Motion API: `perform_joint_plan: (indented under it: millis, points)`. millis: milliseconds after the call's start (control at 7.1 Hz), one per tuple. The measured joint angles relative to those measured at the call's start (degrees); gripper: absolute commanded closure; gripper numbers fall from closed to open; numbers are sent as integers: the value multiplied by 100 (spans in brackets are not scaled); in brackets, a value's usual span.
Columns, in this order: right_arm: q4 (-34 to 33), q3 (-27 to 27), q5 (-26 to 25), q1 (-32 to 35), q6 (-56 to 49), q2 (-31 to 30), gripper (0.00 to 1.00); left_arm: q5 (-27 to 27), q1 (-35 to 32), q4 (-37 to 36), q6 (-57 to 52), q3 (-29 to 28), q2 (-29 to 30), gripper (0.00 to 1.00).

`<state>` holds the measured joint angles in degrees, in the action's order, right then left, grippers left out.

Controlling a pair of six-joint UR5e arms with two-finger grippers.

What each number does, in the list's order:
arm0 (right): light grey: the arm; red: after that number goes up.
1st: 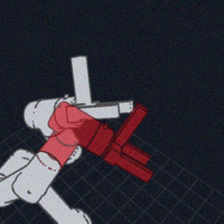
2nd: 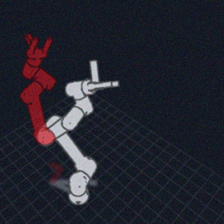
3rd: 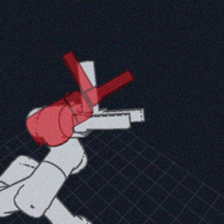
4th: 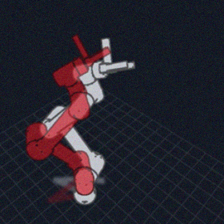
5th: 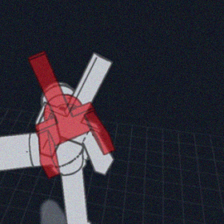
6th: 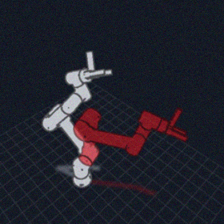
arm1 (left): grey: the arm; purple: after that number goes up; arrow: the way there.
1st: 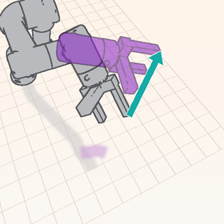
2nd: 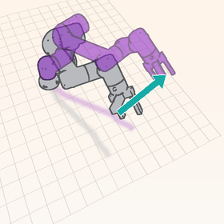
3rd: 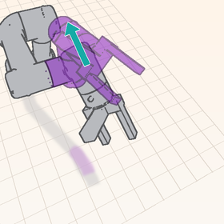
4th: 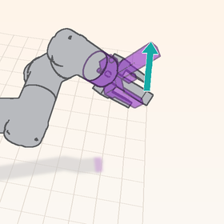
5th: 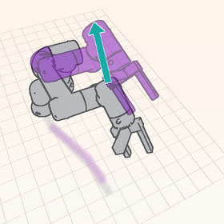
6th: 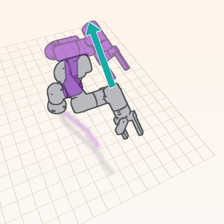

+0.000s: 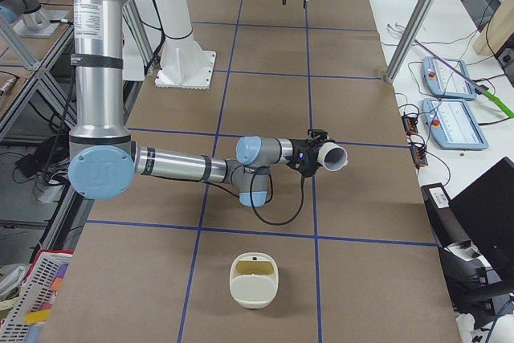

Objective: Left arm hands cup to right arm to dump lemon

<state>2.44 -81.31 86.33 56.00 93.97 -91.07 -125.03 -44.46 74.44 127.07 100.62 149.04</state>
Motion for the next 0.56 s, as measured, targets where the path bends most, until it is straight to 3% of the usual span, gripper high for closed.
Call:
perform_joint_plan:
  millis: [282,563]
  points:
    - [-1618,-953,-931,-759,-1245,164,73,81,100,40,0,-2,45,0]
    - [-3104,-1378,-2590,-2032,-1761,824,74,485,224,234,-66,-123,66,0]
